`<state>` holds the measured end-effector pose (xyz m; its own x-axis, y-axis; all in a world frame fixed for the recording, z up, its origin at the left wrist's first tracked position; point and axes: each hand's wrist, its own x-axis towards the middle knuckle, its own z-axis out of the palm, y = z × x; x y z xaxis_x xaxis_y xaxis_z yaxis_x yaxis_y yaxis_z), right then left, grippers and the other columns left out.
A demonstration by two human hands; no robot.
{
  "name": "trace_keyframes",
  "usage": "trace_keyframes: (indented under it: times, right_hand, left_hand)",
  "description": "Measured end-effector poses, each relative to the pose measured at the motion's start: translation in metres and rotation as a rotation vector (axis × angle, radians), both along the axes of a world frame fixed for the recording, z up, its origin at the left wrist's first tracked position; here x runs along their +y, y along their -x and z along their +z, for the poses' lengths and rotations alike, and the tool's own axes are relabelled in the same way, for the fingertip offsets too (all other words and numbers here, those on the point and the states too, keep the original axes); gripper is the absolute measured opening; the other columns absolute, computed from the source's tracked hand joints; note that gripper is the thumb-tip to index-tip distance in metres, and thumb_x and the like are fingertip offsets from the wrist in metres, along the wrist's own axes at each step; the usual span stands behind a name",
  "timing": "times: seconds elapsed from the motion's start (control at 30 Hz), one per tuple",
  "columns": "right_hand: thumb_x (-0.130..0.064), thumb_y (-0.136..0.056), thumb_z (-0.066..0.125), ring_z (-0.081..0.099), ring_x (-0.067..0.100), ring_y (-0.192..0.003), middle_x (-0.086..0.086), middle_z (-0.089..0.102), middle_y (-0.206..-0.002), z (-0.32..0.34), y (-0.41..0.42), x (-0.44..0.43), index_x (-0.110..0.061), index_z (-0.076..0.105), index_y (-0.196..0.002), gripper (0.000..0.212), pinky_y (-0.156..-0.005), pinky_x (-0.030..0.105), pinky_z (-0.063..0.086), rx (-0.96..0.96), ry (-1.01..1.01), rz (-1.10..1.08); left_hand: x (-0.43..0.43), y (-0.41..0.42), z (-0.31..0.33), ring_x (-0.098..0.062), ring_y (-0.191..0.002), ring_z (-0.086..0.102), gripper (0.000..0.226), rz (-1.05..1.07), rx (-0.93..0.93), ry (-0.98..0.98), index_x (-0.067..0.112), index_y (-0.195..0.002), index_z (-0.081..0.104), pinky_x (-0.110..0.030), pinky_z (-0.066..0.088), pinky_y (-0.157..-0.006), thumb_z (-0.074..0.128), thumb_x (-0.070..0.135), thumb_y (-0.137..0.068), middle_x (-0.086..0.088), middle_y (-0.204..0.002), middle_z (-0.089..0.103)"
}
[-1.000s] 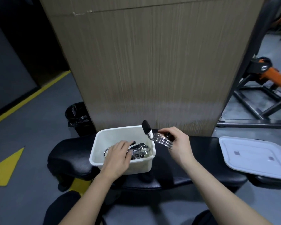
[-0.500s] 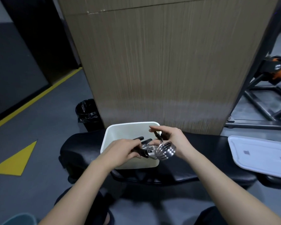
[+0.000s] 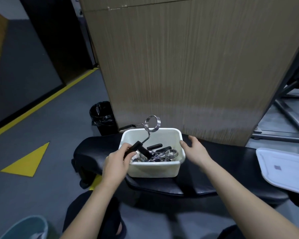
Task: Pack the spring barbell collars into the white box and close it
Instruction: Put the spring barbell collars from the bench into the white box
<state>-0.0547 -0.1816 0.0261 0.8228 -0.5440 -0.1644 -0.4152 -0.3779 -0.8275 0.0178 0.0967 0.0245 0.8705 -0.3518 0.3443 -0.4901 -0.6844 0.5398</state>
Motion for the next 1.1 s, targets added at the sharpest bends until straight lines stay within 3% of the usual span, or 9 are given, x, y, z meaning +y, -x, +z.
trace_keyframes:
  times: [0.13,0.23,0.33,0.53,0.73,0.83,0.97,1.03,1.1]
  right_hand:
    - [-0.044,-0.101,0.042,0.036,0.035,-0.143,0.014,0.034,-0.159,-0.015,-0.03,0.016,-0.008,0.018,-0.156,0.07,-0.113,0.041,0.032,0.053,-0.148,-0.054]
    - [-0.034,-0.103,0.032,0.053,0.043,-0.123,0.022,0.057,-0.136,-0.041,-0.037,0.031,-0.019,0.031,-0.151,0.05,-0.098,0.046,0.044,0.063,-0.072,-0.166]
    - [-0.029,-0.103,0.03,0.058,0.043,-0.113,0.02,0.063,-0.124,-0.049,-0.039,0.032,-0.022,0.039,-0.144,0.043,-0.087,0.044,0.045,0.038,-0.014,-0.217]
    - [-0.028,-0.103,0.028,0.059,0.043,-0.104,0.021,0.064,-0.116,-0.052,-0.038,0.029,-0.021,0.042,-0.135,0.036,-0.08,0.042,0.044,0.053,0.045,-0.19]
    - [-0.03,-0.104,0.027,0.05,0.034,-0.084,0.019,0.065,-0.11,-0.056,-0.042,0.028,-0.021,0.042,-0.132,0.034,-0.076,0.04,0.041,0.063,0.043,-0.198]
    - [-0.031,-0.104,0.026,0.054,0.036,-0.089,0.019,0.065,-0.11,-0.057,-0.044,0.028,-0.022,0.042,-0.134,0.035,-0.077,0.041,0.042,0.061,0.06,-0.211]
    - [-0.031,-0.103,0.026,0.059,0.042,-0.099,0.02,0.065,-0.109,-0.057,-0.045,0.029,-0.024,0.041,-0.134,0.035,-0.083,0.045,0.046,0.067,0.063,-0.22]
    - [-0.031,-0.103,0.027,0.059,0.042,-0.098,0.019,0.065,-0.109,-0.057,-0.045,0.03,-0.024,0.041,-0.134,0.036,-0.084,0.045,0.046,0.067,0.061,-0.22]
    - [-0.032,-0.103,0.027,0.059,0.042,-0.098,0.019,0.065,-0.109,-0.056,-0.044,0.031,-0.024,0.042,-0.134,0.036,-0.085,0.047,0.048,0.061,0.061,-0.218]
  left_hand:
    - [0.003,-0.003,0.0,-0.026,-0.081,0.066,0.012,0.037,-0.175,-0.231,0.027,-0.096,0.056,-0.04,0.054,-0.07,0.055,0.039,-0.098,0.007,-0.084,0.07]
    - [0.005,-0.008,-0.007,-0.028,-0.085,0.065,0.011,-0.005,-0.209,-0.306,0.026,-0.095,0.059,-0.04,0.055,-0.07,0.06,0.037,-0.095,0.008,-0.084,0.07]
    - [0.001,-0.016,-0.012,-0.027,-0.078,0.063,0.013,-0.043,-0.129,-0.344,0.028,-0.098,0.054,-0.039,0.052,-0.063,0.057,0.04,-0.096,0.007,-0.085,0.069]
    - [-0.044,-0.045,-0.017,-0.028,-0.091,0.064,0.01,-0.108,0.142,-0.447,0.032,-0.102,0.058,-0.034,0.044,-0.069,0.062,0.038,-0.094,0.006,-0.097,0.072]
    - [-0.072,-0.079,-0.035,-0.017,-0.088,0.065,0.021,-0.166,0.459,-0.506,0.031,-0.074,0.06,-0.032,0.052,-0.074,0.079,0.035,-0.081,0.012,-0.089,0.071]
    - [-0.077,-0.087,-0.042,-0.018,-0.088,0.066,0.019,-0.172,0.52,-0.556,0.029,-0.071,0.065,-0.034,0.055,-0.076,0.084,0.029,-0.076,0.01,-0.087,0.07]
    - [-0.076,-0.093,-0.055,-0.016,-0.075,0.064,0.019,-0.141,0.627,-0.439,0.031,-0.062,0.072,-0.035,0.055,-0.077,0.085,0.02,-0.07,0.012,-0.07,0.069]
    - [-0.073,-0.093,-0.058,-0.014,-0.064,0.057,0.013,-0.148,0.657,-0.398,0.028,-0.064,0.076,-0.033,0.052,-0.068,0.083,0.029,-0.074,0.006,-0.061,0.067]
    - [-0.071,-0.088,-0.058,-0.016,-0.054,0.047,0.041,-0.146,0.609,-0.355,0.014,-0.063,0.07,-0.032,0.042,-0.057,0.072,0.051,-0.082,-0.005,-0.055,0.054]
